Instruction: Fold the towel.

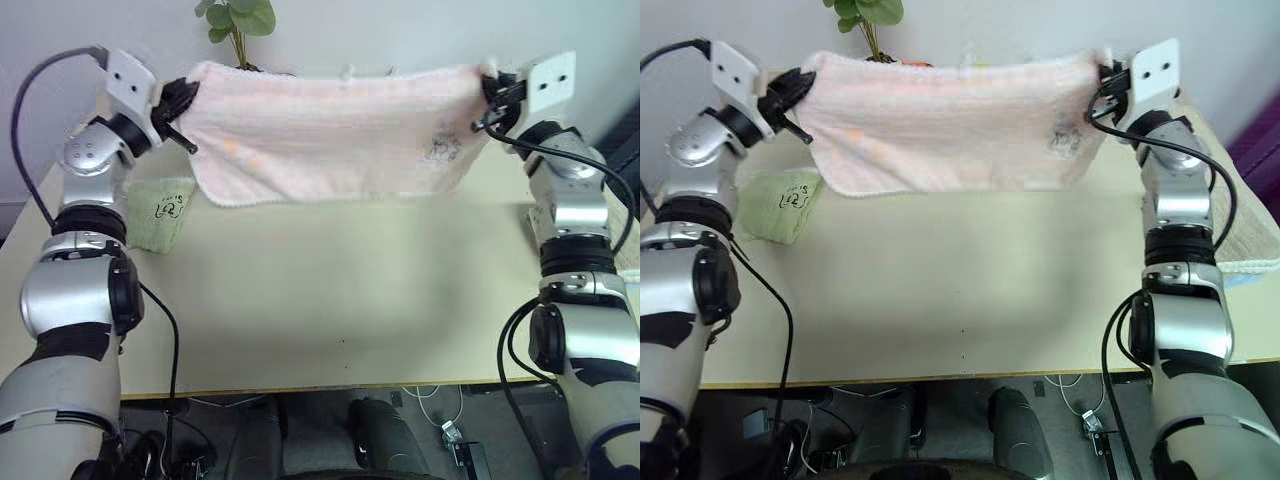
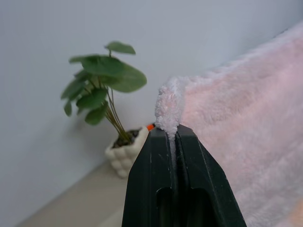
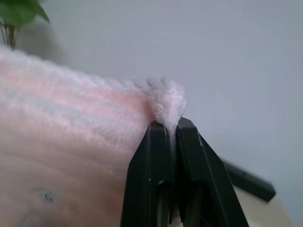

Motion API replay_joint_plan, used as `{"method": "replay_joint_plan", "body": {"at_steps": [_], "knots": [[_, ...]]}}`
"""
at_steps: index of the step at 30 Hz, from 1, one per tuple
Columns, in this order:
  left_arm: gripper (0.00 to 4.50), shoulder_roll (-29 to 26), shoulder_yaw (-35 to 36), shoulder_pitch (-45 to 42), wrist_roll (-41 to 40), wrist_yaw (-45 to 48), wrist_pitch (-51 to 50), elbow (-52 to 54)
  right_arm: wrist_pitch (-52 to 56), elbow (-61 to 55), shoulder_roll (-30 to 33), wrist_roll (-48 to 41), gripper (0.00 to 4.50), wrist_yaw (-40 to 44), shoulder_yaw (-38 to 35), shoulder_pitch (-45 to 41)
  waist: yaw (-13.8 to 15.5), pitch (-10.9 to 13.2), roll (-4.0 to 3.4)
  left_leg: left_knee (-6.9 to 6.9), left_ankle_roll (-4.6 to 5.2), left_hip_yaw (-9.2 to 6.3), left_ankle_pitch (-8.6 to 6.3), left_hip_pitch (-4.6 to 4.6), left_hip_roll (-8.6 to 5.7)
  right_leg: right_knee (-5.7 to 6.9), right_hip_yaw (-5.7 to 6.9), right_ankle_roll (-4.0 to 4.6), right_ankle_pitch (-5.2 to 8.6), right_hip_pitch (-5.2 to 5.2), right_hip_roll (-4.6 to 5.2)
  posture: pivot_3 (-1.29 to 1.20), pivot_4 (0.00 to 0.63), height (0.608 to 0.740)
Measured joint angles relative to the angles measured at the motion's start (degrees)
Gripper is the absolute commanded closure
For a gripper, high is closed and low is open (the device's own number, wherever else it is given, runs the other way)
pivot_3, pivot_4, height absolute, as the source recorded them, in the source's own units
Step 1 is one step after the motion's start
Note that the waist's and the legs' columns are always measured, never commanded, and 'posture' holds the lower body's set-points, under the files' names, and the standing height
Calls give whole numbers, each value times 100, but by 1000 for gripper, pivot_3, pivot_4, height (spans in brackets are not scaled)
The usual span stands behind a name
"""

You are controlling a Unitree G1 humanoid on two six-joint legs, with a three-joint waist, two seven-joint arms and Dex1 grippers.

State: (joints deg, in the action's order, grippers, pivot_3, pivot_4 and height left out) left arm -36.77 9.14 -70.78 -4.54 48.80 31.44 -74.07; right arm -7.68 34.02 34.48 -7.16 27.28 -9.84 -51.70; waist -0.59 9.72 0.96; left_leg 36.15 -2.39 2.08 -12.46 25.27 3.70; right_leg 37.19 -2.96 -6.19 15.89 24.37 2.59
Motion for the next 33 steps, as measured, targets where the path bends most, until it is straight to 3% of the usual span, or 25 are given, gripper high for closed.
{"method": "replay_joint_plan", "body": {"at_steps": [3,6,12,22,33], "knots": [[4500,-18,213,242,-236,687,173,58,189,-1263,104,-418,4411,521,-82,1119,-4,0,0,5,-7,0,4,1,0,6,1,0,0,0,0,0,150,740],[4500,24,417,975,-644,1839,303,356,866,-2859,348,-1035,4411,1069,-252,2782,-7,-3,-8,8,-14,0,9,-3,1,11,0,0,0,-4,2,0,150,740],[4500,519,394,1953,-957,2850,241,931,1565,-4342,588,-1408,4411,1480,-291,4054,-27,-1,-5,34,-30,-9,21,-18,4,46,-3,-1,-5,-15,-8,0,150,740],[4500,219,358,3089,-1363,3722,-768,2044,1223,-4397,1172,-1159,4411,2406,-213,5011,-11,-1,-5,42,-29,-12,20,-19,3,49,-4,-1,-4,-21,-5,0,150,740],[4500,-209,376,4035,-1673,3918,-1354,2830,975,-4033,1668,-1209,4411,3201,-609,5386,3,-2,-5,69,-24,-18,16,-19,4,62,0,-1,-3,-29,-5,0,150,740]]}}
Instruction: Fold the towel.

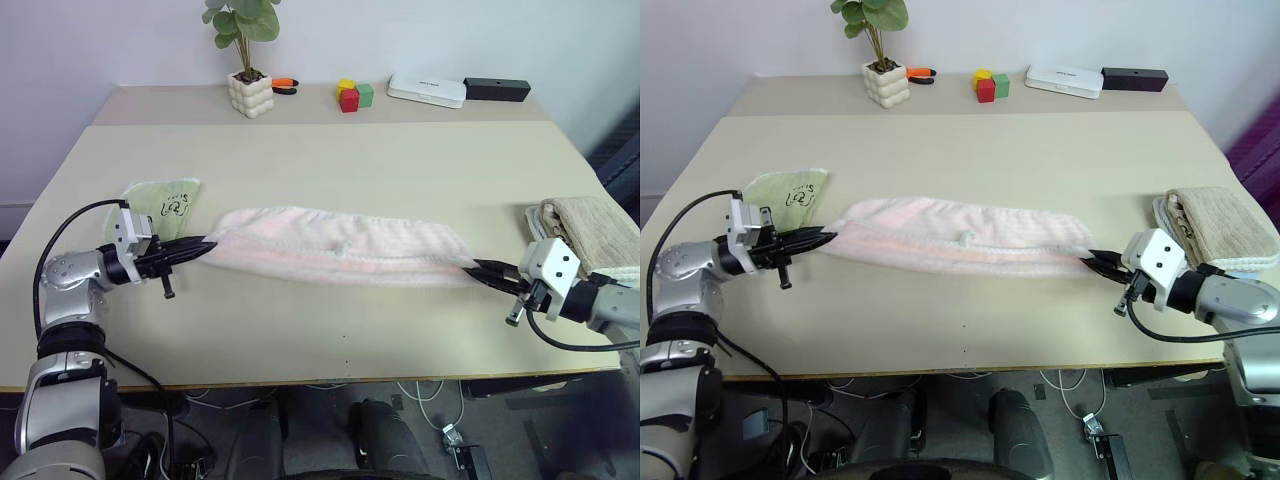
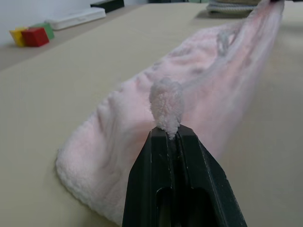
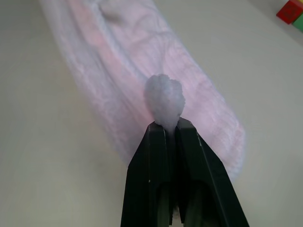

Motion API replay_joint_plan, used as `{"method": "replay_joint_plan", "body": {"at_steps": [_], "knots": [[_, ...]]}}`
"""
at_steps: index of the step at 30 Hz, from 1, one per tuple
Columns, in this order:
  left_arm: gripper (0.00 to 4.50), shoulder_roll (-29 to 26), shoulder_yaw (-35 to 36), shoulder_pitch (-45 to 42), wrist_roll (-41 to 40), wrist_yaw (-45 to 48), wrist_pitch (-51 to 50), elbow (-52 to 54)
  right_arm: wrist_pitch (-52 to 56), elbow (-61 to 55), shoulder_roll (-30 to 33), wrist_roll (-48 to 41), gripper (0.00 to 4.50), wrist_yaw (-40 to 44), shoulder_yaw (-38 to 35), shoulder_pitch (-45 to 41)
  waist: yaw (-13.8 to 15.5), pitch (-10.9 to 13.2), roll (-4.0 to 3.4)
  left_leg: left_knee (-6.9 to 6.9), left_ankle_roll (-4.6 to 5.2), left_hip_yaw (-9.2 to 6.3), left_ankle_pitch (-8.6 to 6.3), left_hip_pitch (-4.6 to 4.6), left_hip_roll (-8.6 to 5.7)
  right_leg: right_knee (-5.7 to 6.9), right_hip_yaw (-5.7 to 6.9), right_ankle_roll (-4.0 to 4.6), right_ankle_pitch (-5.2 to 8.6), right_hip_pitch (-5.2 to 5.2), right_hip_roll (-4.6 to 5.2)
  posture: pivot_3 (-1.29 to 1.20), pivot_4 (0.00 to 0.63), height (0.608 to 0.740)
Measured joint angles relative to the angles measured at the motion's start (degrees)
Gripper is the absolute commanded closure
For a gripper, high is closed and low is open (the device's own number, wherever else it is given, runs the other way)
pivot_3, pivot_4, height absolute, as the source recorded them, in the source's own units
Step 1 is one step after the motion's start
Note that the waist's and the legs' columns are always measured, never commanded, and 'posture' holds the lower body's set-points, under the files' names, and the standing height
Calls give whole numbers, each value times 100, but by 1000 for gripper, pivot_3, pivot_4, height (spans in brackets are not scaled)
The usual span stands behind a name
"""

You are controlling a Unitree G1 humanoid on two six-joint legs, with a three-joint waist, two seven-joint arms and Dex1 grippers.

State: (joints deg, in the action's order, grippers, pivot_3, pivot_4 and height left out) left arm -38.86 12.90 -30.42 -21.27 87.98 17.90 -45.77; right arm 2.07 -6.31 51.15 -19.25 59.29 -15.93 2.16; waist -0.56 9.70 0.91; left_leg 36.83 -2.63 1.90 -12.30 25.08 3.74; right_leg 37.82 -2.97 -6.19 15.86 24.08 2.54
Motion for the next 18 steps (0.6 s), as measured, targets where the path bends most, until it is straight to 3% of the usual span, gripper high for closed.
{"method": "replay_joint_plan", "body": {"at_steps": [4,7,13,14,18], "knots": [[4500,-102,-30,335,-65,141,-231,204,2,53,87,-7,4411,252,2,172,-6,0,0,7,2,0,-1,0,0,6,0,1,1,-2,0,0,150,740],[3477,-112,-83,524,-68,141,-688,374,50,-7,79,-1,3483,283,116,183,-3,0,0,12,2,-1,-2,0,1,8,0,1,1,-2,0,0,150,740],[322,-164,-240,1118,-101,254,-1526,984,176,-148,-10,8,487,282,239,409,-1,-1,0,16,4,-2,-3,0,1,12,0,1,2,-2,1,0,150,740],[1,-193,-256,1197,-121,287,-1641,1074,215,-206,-10,7,41,282,242,441,-3,-1,1,18,4,-2,-3,0,1,13,0,2,2,-2,1,0,150,740],[1,-546,-319,1483,-254,374,-2010,1466,371,-356,-11,-19,41,272,253,449,-12,-3,1,16,4,-1,-4,-3,3,15,-1,19,11,-2,2,0,150,740]]}}
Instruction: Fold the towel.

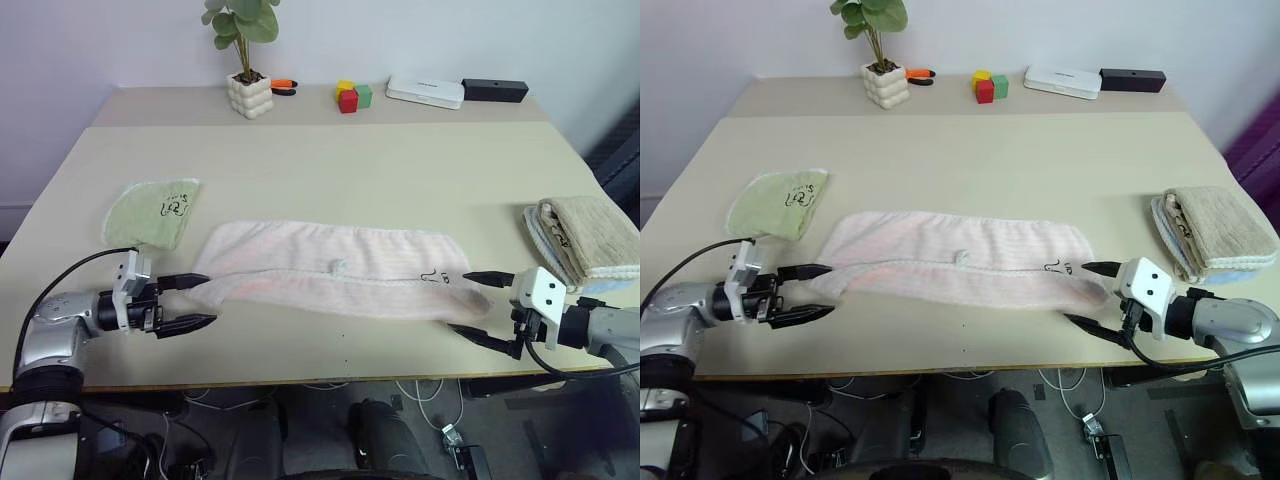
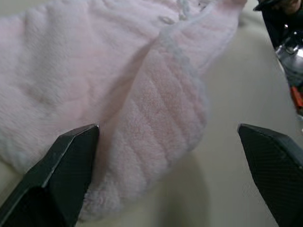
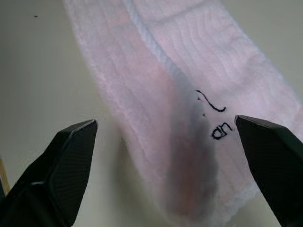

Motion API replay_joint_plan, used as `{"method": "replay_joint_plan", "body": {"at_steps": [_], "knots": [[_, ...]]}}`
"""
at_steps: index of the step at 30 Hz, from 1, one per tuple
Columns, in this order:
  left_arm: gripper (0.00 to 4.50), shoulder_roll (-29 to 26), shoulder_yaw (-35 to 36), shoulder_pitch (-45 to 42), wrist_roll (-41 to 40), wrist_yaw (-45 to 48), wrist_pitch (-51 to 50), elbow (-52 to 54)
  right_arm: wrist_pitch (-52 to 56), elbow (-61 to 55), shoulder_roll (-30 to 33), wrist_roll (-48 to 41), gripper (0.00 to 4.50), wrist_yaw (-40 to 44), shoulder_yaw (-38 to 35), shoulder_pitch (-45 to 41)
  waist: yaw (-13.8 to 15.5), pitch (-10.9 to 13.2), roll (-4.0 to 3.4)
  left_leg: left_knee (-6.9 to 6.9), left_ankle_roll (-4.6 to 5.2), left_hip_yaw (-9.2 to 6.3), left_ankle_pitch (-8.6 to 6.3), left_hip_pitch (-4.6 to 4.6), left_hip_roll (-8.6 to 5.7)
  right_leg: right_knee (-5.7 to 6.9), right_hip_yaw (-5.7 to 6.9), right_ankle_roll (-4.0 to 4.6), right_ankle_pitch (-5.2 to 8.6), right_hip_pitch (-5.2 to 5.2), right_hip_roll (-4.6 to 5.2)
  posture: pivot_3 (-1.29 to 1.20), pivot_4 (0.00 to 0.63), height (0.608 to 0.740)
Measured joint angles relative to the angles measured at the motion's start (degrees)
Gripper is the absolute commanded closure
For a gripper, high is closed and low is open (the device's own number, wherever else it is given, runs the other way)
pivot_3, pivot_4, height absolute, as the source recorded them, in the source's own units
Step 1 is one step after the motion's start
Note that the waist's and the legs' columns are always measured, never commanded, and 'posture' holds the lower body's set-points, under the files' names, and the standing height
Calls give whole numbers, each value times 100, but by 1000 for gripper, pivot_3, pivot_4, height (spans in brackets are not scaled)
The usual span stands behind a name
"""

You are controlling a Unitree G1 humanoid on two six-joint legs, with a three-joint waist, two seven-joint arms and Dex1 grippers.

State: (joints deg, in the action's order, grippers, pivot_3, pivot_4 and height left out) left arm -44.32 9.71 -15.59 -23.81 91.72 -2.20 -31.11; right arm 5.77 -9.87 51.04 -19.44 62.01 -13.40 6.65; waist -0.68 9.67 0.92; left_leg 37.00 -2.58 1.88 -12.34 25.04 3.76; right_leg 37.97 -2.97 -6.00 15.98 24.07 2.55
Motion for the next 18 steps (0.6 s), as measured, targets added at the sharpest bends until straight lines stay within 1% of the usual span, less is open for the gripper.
{"method": "replay_joint_plan", "body": {"at_steps": [4,8,11,18], "knots": [[1,2,8,16,-29,-36,-42,162,137,-18,-6,-4,41,-76,0,-62,33,-2,5,5,0,0,0,0,-1,0,0,1,1,-4,3,0,150,740],[1,136,16,13,63,-301,520,521,137,-23,-54,12,41,-180,2,-156,36,-3,5,5,0,0,0,0,-2,0,0,1,0,-4,3,0,150,740],[1,180,-4,173,140,-432,827,923,136,-41,-59,16,41,-221,2,-164,12,-3,5,4,1,0,-1,0,-1,0,0,-1,0,-5,3,0,150,740],[1,169,-235,496,893,-969,2332,1550,136,-86,-88,22,41,-313,15,-197,23,-3,5,4,1,2,-1,-1,-1,-1,-1,1,0,-6,4,0,150,740]]}}
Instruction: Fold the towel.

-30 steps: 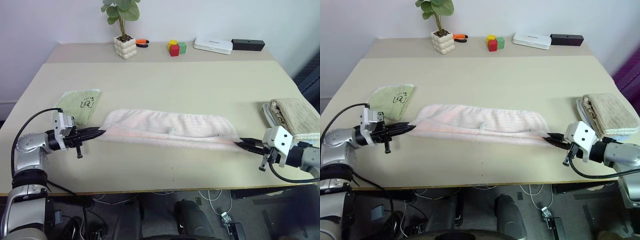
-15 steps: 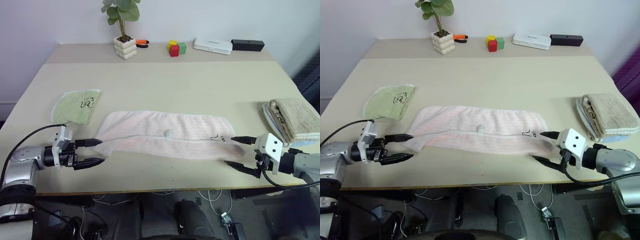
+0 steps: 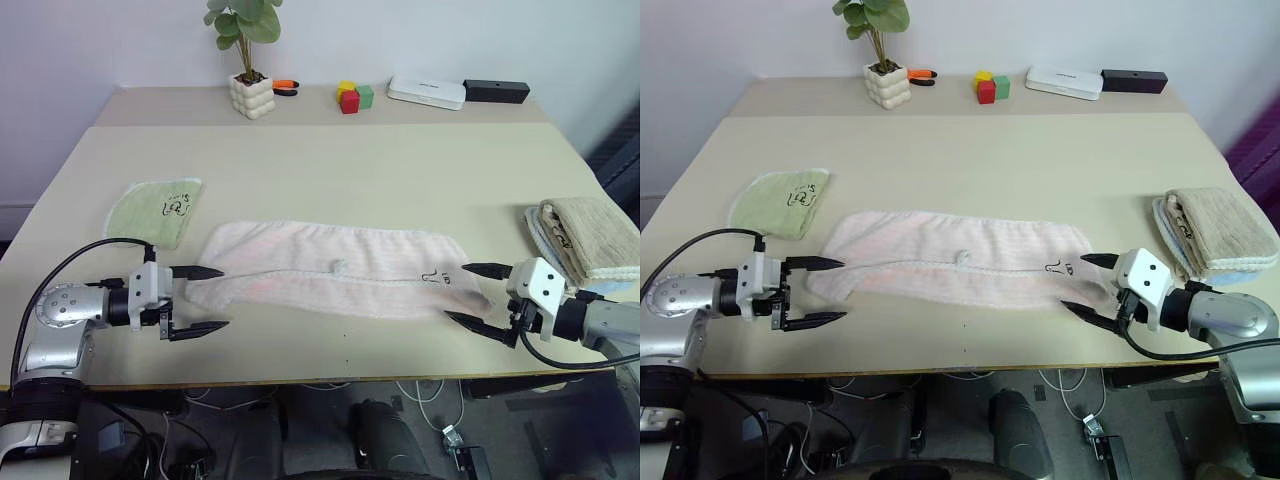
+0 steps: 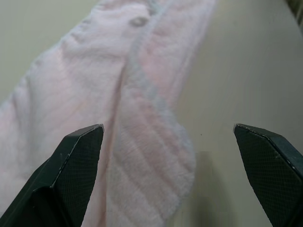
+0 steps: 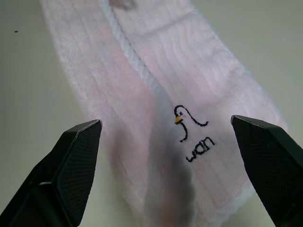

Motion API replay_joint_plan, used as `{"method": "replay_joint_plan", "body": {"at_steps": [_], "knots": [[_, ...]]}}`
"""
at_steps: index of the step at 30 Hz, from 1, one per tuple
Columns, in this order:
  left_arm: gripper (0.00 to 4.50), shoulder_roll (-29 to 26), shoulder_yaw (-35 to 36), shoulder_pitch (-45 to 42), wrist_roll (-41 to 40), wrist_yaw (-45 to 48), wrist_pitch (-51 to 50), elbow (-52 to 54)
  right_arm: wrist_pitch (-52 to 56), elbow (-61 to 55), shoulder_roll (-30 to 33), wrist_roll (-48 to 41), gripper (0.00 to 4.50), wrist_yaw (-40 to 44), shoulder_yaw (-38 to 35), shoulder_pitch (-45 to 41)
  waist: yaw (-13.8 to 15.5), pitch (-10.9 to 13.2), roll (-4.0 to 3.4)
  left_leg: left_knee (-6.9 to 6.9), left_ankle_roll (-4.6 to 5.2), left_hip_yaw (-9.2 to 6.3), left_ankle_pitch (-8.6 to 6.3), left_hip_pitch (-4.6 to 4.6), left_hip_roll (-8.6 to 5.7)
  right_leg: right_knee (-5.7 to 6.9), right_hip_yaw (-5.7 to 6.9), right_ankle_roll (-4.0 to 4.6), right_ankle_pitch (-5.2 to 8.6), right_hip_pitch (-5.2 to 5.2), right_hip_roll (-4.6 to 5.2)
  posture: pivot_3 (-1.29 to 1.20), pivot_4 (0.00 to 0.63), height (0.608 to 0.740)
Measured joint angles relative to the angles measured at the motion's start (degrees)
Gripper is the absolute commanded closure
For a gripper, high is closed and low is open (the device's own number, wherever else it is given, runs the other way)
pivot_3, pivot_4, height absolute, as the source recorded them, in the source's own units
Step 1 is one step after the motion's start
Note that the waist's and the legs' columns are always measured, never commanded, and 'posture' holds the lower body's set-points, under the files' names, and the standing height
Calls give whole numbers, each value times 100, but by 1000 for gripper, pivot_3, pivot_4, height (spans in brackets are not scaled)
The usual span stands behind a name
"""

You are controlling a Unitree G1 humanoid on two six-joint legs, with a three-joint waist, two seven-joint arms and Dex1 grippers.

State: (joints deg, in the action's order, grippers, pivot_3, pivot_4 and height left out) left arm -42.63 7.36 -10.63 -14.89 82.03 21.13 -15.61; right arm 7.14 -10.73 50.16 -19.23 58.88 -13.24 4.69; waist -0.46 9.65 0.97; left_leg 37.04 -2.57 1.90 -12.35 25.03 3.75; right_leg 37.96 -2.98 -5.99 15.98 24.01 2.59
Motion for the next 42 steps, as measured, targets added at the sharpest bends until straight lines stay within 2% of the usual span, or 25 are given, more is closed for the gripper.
{"method": "replay_joint_plan", "body": {"at_steps": [6,9,12,15,19,27,33,40,41,42], "knots": [[1,-22,-209,130,866,-917,1019,36,1,-5,-18,-1,41,-19,4,-64,4,0,0,0,0,0,0,-2,0,0,0,-1,0,-3,0,0,150,740],[1,-11,-221,132,1183,-1487,1308,-12,1,-6,-25,-1,41,-25,9,-76,22,-1,-1,-5,0,1,-2,-44,0,-4,0,2,1,-41,0,0,150,740],[807,15,-316,129,1396,-1916,1364,-33,1,-6,-27,-1,0,-25,9,-78,23,-2,-3,-10,8,3,-8,-76,1,-17,0,16,10,-76,3,0,150,740],[2242,25,-500,184,1437,-2101,1430,-26,1,-6,-29,-2,0,-25,42,-120,21,-2,-3,-9,8,5,-8,-76,1,-18,0,17,10,-76,5,0,150,740],[4424,-18,-643,265,1431,-2206,1414,-27,0,-4,-28,-1,0,-24,96,-200,2,-2,-3,-10,11,4,-9,-75,1,-18,0,16,9,-75,5,0,150,740],[4472,-318,-645,318,1091,-2123,1425,-18,-5,31,-27,9,0,4,124,-311,-12,-1,-3,-12,13,6,-11,-75,2,-18,0,16,10,-73,5,0,150,740],[4472,-419,-649,373,728,-1827,1868,-145,14,116,38,1,0,137,123,-408,-12,-1,-3,-13,14,9,-11,-74,2,-21,0,17,10,-73,6,0,150,740],[4472,-421,-724,400,679,-1716,2131,-275,738,203,325,-18,0,321,203,-557,-10,-1,-3,-15,14,10,-12,-73,3,-27,-1,18,10,-72,7,0,150,740],[4500,-421,-743,399,679,-1717,2178,-299,847,227,330,-18,545,342,261,-595,-17,-1,-3,-15,14,10,-12,-73,3,-28,-1,18,10,-72,7,0,150,740],[4500,-421,-774,392,680,-1719,2202,-312,932,279,332,-19,856,374,326,-642,-18,-1,-3,-16,15,10,-12,-74,3,-28,-1,18,10,-72,7,0,150,740]]}}
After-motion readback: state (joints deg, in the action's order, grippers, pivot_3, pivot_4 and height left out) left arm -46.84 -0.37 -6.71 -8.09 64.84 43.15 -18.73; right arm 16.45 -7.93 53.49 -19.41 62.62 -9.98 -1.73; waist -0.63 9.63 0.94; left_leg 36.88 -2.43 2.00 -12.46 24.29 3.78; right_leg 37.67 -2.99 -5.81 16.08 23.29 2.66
